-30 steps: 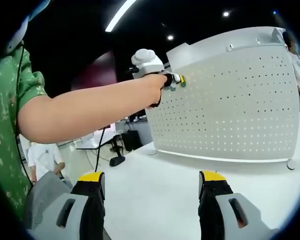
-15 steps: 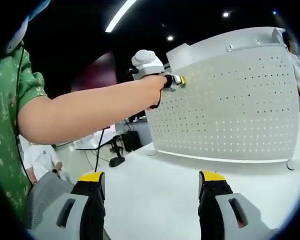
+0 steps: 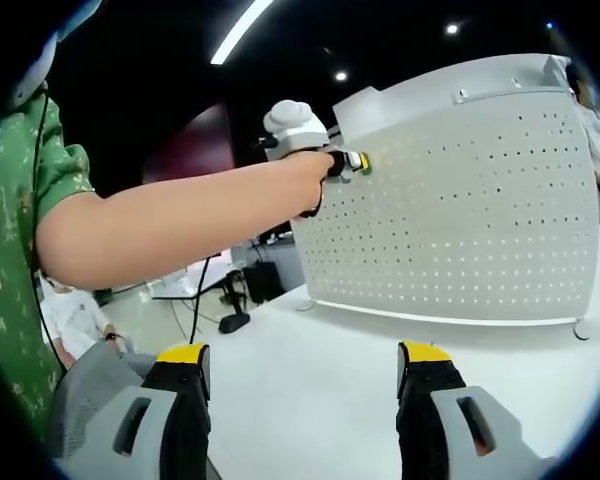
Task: Insert the hook assembly into the mounting plate slot until the hook locks in place.
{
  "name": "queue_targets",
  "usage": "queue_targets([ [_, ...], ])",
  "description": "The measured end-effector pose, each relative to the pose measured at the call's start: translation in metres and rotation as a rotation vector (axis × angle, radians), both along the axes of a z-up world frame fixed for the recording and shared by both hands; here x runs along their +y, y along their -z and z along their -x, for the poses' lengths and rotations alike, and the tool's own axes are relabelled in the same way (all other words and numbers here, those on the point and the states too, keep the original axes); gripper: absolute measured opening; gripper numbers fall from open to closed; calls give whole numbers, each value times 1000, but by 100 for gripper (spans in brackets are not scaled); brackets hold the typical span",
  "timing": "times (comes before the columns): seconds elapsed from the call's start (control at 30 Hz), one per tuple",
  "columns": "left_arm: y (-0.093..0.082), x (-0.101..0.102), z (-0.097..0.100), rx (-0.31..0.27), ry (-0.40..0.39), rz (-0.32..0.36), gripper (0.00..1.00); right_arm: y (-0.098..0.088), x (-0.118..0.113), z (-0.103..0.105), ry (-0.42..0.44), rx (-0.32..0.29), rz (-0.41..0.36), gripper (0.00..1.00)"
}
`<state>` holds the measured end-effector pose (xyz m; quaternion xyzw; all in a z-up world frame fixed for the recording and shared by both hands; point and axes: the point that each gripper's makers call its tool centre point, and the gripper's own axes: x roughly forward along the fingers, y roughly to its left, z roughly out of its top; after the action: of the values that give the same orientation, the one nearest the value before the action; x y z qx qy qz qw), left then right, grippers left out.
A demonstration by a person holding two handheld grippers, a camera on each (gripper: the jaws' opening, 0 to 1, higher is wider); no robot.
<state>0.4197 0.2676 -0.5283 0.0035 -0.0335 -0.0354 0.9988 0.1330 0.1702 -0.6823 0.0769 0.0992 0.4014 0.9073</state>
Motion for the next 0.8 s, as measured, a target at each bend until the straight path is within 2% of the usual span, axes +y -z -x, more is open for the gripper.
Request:
queue_targets([
  [0.3,0,0,-1,-4,1,0,4,0,0,-1,1,-1,-1,78],
  [0.43,0,-1,-1,1,4,-21,4,0,0,-1,0,-1,0,78],
  [0.8,1,-4,0,8,14,-17,11,0,-1,-1,4,-3,1,78],
])
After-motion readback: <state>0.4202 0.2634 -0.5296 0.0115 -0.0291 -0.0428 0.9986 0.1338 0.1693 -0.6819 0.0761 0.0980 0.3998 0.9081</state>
